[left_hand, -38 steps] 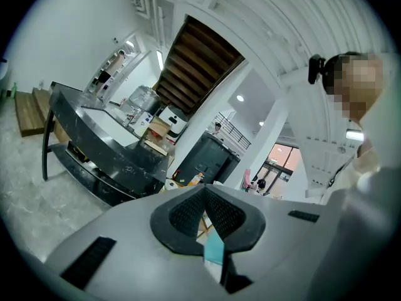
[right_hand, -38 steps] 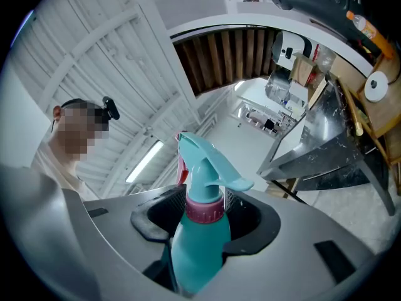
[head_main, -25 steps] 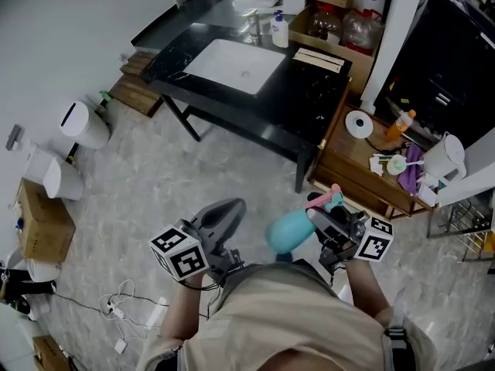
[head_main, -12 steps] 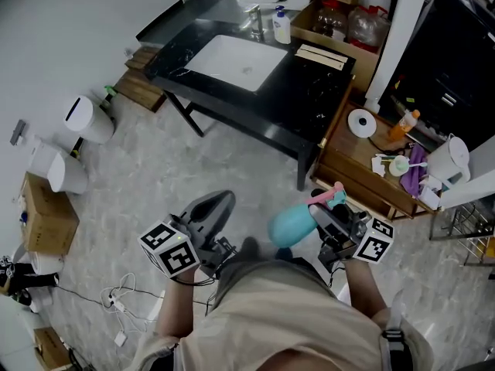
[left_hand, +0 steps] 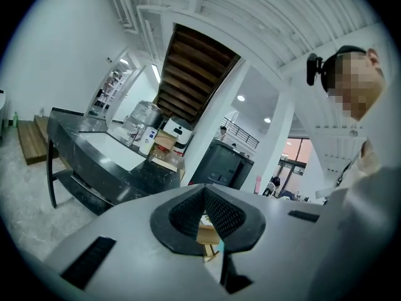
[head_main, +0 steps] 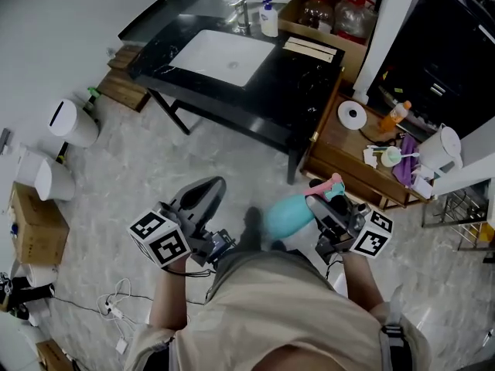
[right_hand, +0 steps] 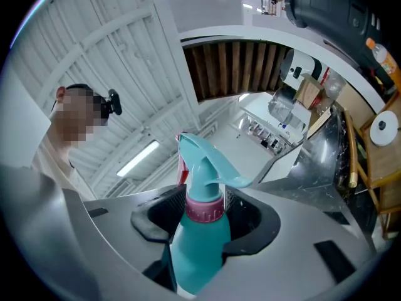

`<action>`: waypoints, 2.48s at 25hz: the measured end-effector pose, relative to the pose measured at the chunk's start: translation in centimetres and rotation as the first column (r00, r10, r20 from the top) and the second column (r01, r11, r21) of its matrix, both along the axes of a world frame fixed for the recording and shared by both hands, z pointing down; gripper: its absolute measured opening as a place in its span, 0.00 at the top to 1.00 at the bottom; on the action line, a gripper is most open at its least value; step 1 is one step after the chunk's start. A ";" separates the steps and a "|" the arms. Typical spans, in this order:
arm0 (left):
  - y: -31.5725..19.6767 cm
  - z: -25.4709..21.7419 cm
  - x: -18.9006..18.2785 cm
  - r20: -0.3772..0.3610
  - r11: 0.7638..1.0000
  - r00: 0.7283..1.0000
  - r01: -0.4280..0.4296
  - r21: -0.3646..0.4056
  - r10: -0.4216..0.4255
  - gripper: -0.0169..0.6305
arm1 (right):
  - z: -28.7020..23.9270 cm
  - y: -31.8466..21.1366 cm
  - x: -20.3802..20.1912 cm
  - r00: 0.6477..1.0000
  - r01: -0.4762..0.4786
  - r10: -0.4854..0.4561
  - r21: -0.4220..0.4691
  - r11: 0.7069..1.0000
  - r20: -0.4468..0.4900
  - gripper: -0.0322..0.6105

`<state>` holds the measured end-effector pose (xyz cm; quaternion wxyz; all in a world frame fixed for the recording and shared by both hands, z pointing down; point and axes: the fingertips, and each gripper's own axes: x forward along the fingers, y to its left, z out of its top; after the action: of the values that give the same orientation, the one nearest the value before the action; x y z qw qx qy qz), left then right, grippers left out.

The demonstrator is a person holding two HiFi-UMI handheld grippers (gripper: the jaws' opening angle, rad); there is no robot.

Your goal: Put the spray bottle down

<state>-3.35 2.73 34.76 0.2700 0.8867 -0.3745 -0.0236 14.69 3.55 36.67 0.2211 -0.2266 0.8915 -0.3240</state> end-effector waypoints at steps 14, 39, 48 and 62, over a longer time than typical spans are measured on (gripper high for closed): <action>-7.8 0.5 -4.0 -0.018 0.999 0.999 -0.039 0.025 0.039 0.96 | -0.3 -6.6 -4.5 0.984 -0.026 0.029 0.022 0.999 -0.174 0.64; -19.8 1.3 -4.9 -0.066 0.984 0.982 -0.174 0.029 0.176 0.96 | -0.9 -15.8 -6.4 0.841 -0.142 0.222 0.195 0.970 -0.493 0.64; -22.1 2.3 -8.9 -0.077 0.989 0.986 -0.145 0.030 0.147 0.96 | -1.1 -19.3 -8.5 0.764 -0.154 0.265 0.232 0.960 -0.589 0.64; -22.7 4.3 -10.9 -0.091 0.992 0.988 -0.127 -0.024 0.124 0.96 | -1.3 -22.3 -8.2 0.589 -0.141 0.353 0.338 0.930 -0.727 0.64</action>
<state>-14.29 -20.00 39.02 0.3004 0.9025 -0.3059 -0.0406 6.52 -18.77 35.37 -0.1161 -0.4372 0.8906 -0.0474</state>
